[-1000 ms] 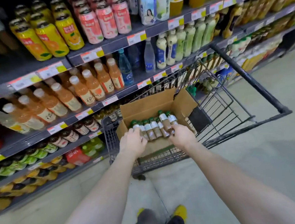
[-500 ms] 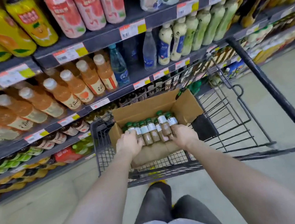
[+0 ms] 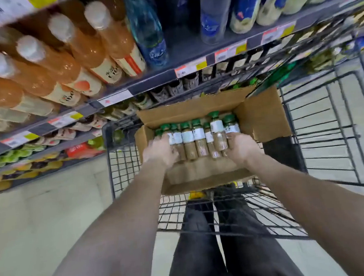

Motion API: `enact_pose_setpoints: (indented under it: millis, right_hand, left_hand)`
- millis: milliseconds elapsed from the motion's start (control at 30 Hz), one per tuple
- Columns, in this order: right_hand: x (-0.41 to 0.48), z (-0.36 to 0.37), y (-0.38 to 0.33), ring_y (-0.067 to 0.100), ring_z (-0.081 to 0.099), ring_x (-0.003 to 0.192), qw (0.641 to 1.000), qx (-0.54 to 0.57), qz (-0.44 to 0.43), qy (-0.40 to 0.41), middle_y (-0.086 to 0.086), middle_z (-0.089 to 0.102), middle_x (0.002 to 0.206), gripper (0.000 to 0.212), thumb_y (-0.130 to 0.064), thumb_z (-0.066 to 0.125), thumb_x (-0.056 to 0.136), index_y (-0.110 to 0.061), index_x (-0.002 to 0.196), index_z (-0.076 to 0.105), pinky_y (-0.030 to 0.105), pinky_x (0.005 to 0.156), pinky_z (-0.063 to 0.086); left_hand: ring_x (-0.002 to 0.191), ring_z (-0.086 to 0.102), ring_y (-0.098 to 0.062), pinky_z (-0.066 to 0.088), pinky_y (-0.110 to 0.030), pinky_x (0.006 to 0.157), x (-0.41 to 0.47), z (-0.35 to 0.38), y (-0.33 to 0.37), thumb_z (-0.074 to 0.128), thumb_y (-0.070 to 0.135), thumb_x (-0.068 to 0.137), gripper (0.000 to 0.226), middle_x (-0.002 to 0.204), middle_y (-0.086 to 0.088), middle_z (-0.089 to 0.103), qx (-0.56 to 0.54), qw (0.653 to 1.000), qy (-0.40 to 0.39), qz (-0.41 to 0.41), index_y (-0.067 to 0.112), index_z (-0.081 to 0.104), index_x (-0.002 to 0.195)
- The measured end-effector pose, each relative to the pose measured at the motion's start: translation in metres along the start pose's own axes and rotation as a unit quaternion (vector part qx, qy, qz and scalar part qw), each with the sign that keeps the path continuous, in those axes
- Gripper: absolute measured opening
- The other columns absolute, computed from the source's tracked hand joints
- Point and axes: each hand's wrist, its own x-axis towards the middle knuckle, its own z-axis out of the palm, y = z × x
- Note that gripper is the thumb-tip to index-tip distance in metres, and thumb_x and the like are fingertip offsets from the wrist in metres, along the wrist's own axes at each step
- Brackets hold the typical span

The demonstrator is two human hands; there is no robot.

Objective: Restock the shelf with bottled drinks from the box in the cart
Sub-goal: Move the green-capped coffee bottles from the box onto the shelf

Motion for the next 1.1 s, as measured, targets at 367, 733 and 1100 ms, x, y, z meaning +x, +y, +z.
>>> enact_pose_setpoints:
  millis: [367, 733, 1100]
  right_hand:
    - [0.101, 0.031, 0.007, 0.034, 0.064, 0.105, 0.991, 0.102, 0.087, 0.021, 0.012, 0.066, 0.105, 0.027, -0.01, 0.058, 0.096, -0.006, 0.122, 0.064, 0.032, 0.079, 0.049]
    - [0.149, 0.088, 0.013, 0.03, 0.033, 0.142, 0.985, 0.126, 0.057, 0.104, 0.012, 0.04, 0.151, 0.075, -0.027, 0.077, 0.087, -0.01, 0.15, 0.039, 0.033, 0.108, 0.037]
    - [0.16, 0.087, 0.011, 0.031, 0.04, 0.128, 0.988, 0.054, 0.057, 0.131, 0.011, 0.046, 0.135, 0.071, -0.033, 0.085, 0.077, -0.011, 0.136, 0.051, 0.038, 0.094, 0.039]
  left_hand:
    - [0.12, 0.057, -0.036, 0.05, -0.044, 0.089, 0.073, 0.07, 0.003, 0.06, 0.038, 0.095, 0.054, 0.13, -0.014, 0.053, -0.119, 0.987, -0.003, -0.111, 0.013, 0.042, 0.14]
    - [0.132, 0.048, -0.039, 0.045, -0.048, 0.103, 0.127, 0.135, -0.015, 0.066, 0.048, 0.094, 0.076, 0.145, -0.016, 0.042, -0.141, 0.976, 0.046, -0.159, 0.005, 0.032, 0.147]
    - [0.119, 0.054, -0.028, 0.045, -0.036, 0.102, 0.12, 0.152, -0.019, 0.079, 0.032, 0.084, 0.064, 0.13, -0.012, 0.054, -0.325, 0.929, 0.102, -0.144, 0.012, 0.049, 0.137]
